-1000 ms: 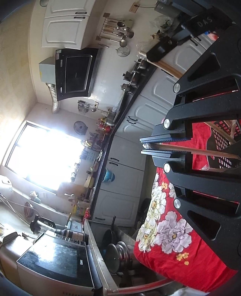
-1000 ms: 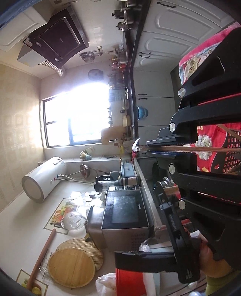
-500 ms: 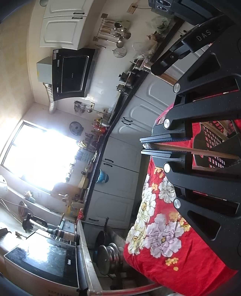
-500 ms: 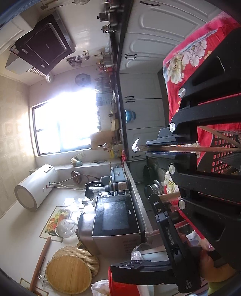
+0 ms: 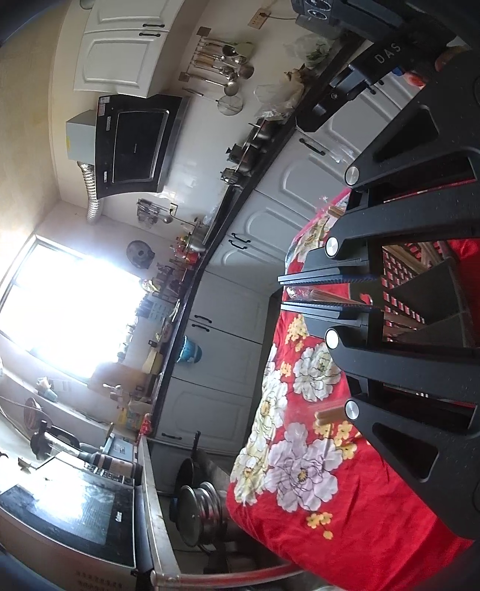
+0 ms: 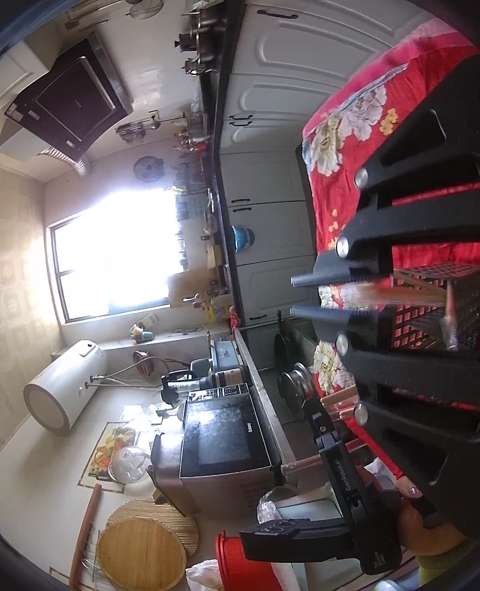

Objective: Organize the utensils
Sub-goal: 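Lower the left tool's chopsticks into the basket and open it while the right tool releases its own, then move both open tools back down to the chopsticks on the cloth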

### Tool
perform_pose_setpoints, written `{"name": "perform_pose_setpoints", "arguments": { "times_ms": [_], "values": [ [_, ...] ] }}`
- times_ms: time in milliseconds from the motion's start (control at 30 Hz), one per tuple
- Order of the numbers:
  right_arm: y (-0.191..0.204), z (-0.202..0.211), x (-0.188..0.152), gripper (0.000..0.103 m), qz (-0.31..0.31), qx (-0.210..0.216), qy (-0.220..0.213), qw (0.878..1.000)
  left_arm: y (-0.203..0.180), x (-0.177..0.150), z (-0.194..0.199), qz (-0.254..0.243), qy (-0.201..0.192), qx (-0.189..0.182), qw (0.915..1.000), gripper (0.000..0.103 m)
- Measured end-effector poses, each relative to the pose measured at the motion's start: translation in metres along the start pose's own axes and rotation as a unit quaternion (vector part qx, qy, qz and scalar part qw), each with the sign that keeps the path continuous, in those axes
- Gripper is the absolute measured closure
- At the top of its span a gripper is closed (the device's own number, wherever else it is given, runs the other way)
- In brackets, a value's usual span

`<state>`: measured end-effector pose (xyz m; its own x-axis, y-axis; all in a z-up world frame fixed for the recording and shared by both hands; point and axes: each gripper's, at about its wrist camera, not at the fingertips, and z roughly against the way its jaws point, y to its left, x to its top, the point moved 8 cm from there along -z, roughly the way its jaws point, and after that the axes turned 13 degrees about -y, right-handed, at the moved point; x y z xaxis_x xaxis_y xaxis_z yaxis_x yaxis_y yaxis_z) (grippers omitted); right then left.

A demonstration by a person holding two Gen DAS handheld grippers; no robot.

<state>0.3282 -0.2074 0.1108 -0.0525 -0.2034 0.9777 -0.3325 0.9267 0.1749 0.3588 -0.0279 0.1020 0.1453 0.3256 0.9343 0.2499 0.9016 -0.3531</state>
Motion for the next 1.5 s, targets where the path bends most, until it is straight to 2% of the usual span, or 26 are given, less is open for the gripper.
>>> {"name": "perform_pose_setpoints", "arguments": {
  "times_ms": [133,200,367,433,567,733,833,1133,1200,1300,1500],
  "values": [
    [-0.003,0.008,-0.001,0.082,-0.004,-0.004,0.003,1.0,0.004,-0.002,0.005,0.007,0.007,0.004,0.9999,0.099],
    [-0.004,0.012,-0.002,0.076,-0.006,-0.006,0.005,1.0,0.005,-0.003,0.008,0.009,0.011,0.004,0.9999,0.099],
    [-0.007,0.02,-0.002,0.07,-0.01,-0.012,0.011,1.0,0.008,-0.005,0.016,0.018,0.021,0.003,0.9996,0.096],
    [-0.008,0.024,-0.003,0.065,-0.015,-0.013,0.015,1.0,0.009,-0.006,0.02,0.025,0.026,0.0,0.9993,0.087],
    [-0.008,0.031,-0.006,0.062,-0.015,-0.014,0.023,1.0,0.007,-0.005,0.028,0.025,0.029,-0.003,0.9993,0.082],
    [-0.008,0.041,-0.009,0.057,-0.019,-0.016,0.031,0.999,0.007,-0.009,0.038,0.033,0.043,-0.006,0.9985,0.054],
    [-0.008,0.046,-0.011,0.053,-0.023,-0.018,0.036,0.999,0.009,-0.01,0.046,0.038,0.049,-0.003,0.998,0.042],
    [-0.01,0.061,-0.02,0.048,-0.03,-0.025,0.051,0.998,0.01,-0.018,0.068,0.05,0.06,-0.008,0.9969,0.015],
    [-0.01,0.065,-0.02,0.047,-0.031,-0.026,0.051,0.998,0.01,-0.019,0.073,0.051,0.06,-0.01,0.9968,0.011],
    [-0.01,0.07,-0.02,0.043,-0.028,-0.028,0.052,0.998,0.01,-0.02,0.08,0.053,0.057,-0.01,0.9969,0.011],
    [-0.008,0.079,-0.02,0.041,-0.024,-0.028,0.052,0.998,0.016,-0.022,0.09,0.061,0.056,-0.004,0.9966,0.011]
  ]
}}
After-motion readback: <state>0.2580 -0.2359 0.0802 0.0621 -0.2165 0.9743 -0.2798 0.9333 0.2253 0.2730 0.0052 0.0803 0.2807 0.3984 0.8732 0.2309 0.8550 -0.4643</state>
